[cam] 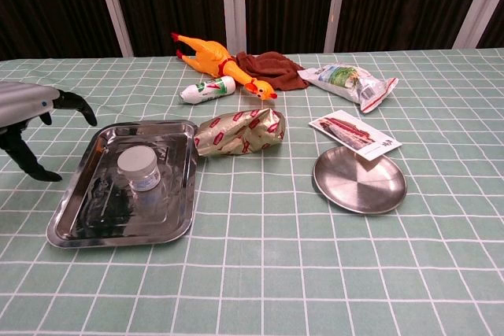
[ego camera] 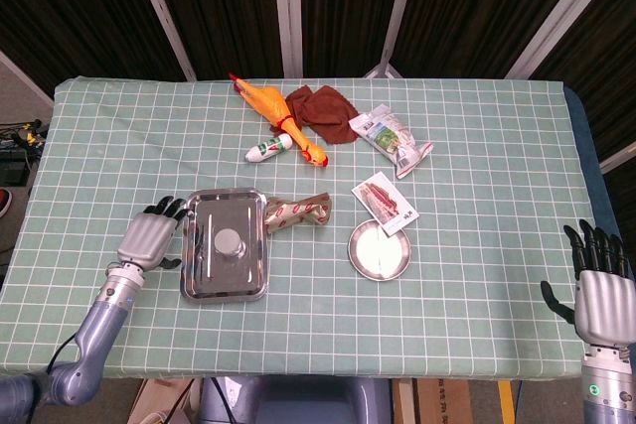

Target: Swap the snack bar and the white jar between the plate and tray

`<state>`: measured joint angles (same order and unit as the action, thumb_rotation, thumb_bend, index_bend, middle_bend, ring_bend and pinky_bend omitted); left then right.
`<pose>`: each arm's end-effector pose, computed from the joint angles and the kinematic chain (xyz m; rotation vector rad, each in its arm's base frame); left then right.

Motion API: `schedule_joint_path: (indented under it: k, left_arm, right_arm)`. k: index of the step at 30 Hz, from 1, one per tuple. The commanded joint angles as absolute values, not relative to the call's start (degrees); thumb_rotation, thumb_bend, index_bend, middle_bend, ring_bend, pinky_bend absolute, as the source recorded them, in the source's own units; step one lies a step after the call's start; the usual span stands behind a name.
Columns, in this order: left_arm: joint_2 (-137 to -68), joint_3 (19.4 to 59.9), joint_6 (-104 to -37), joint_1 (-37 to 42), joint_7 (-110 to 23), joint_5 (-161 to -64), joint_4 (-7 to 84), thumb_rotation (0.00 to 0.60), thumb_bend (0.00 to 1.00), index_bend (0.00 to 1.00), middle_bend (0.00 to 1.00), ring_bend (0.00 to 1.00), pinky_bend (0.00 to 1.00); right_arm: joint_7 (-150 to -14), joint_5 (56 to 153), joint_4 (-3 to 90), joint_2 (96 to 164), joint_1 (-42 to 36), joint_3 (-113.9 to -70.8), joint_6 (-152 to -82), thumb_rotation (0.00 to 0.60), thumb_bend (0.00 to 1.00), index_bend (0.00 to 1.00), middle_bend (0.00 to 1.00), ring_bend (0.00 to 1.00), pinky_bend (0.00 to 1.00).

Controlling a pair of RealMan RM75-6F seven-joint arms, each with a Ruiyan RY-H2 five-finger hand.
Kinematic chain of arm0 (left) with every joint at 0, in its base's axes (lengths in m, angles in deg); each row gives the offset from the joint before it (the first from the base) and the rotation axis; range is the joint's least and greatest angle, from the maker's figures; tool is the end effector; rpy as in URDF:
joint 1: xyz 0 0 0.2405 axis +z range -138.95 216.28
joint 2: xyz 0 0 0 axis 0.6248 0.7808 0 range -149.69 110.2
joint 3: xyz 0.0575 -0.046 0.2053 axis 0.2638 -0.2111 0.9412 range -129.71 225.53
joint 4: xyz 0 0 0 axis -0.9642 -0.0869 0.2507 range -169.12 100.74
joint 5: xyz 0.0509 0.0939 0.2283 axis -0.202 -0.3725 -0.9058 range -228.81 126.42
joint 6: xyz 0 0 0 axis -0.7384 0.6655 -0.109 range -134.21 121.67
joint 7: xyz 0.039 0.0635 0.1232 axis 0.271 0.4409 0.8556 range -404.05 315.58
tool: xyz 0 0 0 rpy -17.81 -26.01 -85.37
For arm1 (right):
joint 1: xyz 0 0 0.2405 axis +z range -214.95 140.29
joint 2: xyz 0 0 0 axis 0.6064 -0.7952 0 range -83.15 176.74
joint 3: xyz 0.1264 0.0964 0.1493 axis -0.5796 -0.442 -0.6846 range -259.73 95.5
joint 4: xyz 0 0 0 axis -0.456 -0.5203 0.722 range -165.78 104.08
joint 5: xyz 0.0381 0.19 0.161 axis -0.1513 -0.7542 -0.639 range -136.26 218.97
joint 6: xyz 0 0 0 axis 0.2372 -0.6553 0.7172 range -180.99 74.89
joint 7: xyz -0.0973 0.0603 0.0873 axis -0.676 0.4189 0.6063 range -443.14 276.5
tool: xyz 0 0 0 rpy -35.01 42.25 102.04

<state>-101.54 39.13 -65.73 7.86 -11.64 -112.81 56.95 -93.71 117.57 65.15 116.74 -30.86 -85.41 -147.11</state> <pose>-0.1868 0.2949 -0.0236 -1.7624 -0.8784 -0.6687 -0.2747 -0.1854 0.0970 1.1777 -0.8467 0.8894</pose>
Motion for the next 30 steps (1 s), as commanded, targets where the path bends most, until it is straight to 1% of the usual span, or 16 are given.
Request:
schedule_joint_path:
  k: [1,9,16,27,30]
  left_arm:
    - [-103.2,39.4,-65.6,6.8,-10.8,-112.5,55.8,0.600,0.22,0.27,0.16,0.14,0.30]
    - [-107.1,39.5,-66.6,4.9,-10.9,-114.2,53.7,0.600,0.25,0.32,0.21,0.16,0.31]
    - [-109.2,39.7,-67.4,3.9,-10.6,-115.4,52.9,0.600,0.27,0.38,0.22,0.16,0.31]
    - [-111.8,40.4,-67.7,2.8,-9.2,-115.1,50.7,0.600,0.28,0.39,0.23,0.17,0.31]
    - [-112.3,40.6,-67.6,2.6,-9.3,-115.2,50.1,0.600,0.30,0.39,0.23,0.18,0.32]
  right_arm:
    - [-93.4,117.4,64.9,116.8,-31.1,-86.0,-146.9,0.600,0.30,0.12,0.07,0.01,0.00]
    - [-93.1,117.5,64.2,117.0,-31.5,-86.9,-145.6,0.600,0.30,0.12,0.07,0.01,0.00]
    - [-93.0,117.2,64.0,117.1,-31.8,-87.7,-144.7,0.600,0.30,0.12,0.07,0.01,0.00]
    - [-92.6,117.1,64.2,117.0,-32.6,-88.8,-144.4,0.600,0.30,0.12,0.07,0.01,0.00]
    - [-92.5,117.4,64.3,117.0,-32.7,-89.0,-144.3,0.600,0.30,0.12,0.07,0.01,0.00]
